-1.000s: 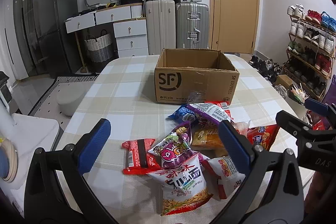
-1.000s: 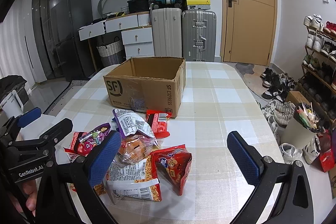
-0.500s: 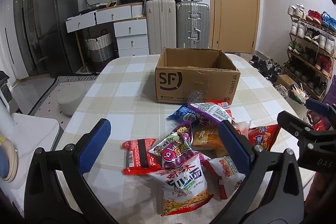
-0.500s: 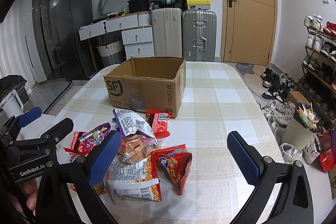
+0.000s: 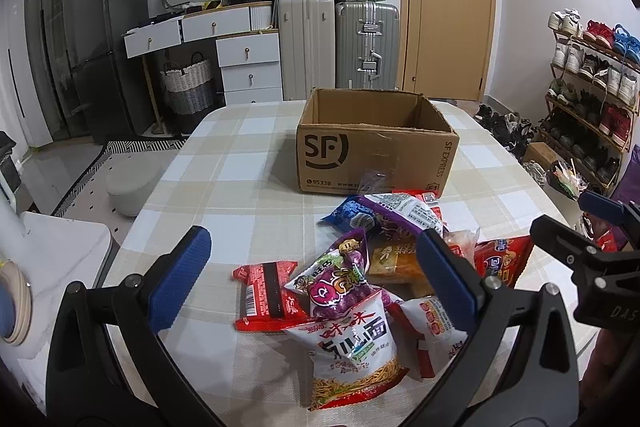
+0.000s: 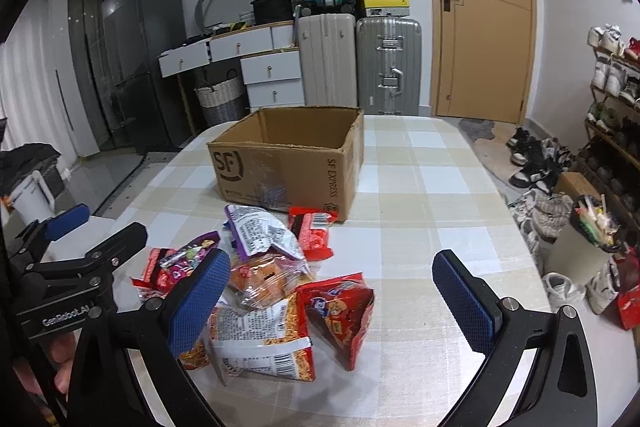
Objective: Organize snacks
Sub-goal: 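Grasp a white noodle-snack bag with the right tool while the left tool grasps another white noodle bag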
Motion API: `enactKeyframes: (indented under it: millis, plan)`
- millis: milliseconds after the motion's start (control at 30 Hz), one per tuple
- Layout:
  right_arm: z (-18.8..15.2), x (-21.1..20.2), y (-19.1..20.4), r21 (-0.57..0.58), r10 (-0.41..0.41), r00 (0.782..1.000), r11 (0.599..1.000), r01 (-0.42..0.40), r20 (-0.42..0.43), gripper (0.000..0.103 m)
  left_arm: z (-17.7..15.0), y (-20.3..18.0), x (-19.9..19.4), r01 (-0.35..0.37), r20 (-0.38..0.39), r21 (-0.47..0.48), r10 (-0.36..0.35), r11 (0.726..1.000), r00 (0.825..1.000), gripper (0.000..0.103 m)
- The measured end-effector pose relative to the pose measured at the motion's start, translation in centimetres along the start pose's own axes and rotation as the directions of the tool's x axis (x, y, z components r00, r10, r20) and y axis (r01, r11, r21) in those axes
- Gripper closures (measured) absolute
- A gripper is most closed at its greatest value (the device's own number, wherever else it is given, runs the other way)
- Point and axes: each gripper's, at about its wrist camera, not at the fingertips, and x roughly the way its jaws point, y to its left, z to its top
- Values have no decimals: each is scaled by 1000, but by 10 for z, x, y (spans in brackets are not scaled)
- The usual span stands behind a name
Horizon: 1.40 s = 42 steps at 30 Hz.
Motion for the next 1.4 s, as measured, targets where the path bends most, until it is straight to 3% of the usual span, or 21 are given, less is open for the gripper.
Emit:
enactKeyframes:
  millis: [167, 267, 400, 500, 533, 767, 900, 967, 1133, 1400]
  plan:
    - [-4, 4, 4, -14, 47, 999, 999, -47, 0, 0, -1, 8, 7, 21, -33, -14, -22, 1000, 999, 1]
    - [-7, 7, 7, -19, 121, 993, 993, -121, -9, 0, -4, 18, 12, 39, -53, -26, -41, 999, 998, 1]
    - [-17, 16, 15, -28, 243, 966, 969, -246, -94, 0, -8, 29, 16, 45, -70, -30, -47, 999, 996, 1]
    - [-26, 29, 26, -55, 258, 953, 962, -269, -158, 0, -10, 38, 18, 34, -79, -32, -37, 999, 996, 1]
    - [-29, 32, 27, -41, 271, 940, 958, -285, -207, 1, -11, 41, 18, 29, -82, -34, -32, 999, 996, 1]
    - [-49, 65, 38, -33, 285, 877, 946, -323, -386, 22, -18, 67, 22, 30, -122, -82, -39, 996, 992, 1]
    - [-54, 75, 46, -69, 241, 884, 954, -291, -401, 22, -24, 75, 22, 58, -139, -107, -73, 993, 988, 1]
    - [-56, 80, 48, -79, 227, 885, 957, -281, -406, 30, -27, 77, 23, 67, -147, -107, -83, 992, 986, 1]
    - [-58, 79, 52, -107, 209, 892, 956, -272, -400, 34, -38, 70, 23, 97, -185, -104, -115, 990, 976, 1]
    - [-54, 68, 41, -34, 284, 873, 946, -323, -397, 43, -57, 47, 23, 132, -224, -86, -149, 987, 963, 1]
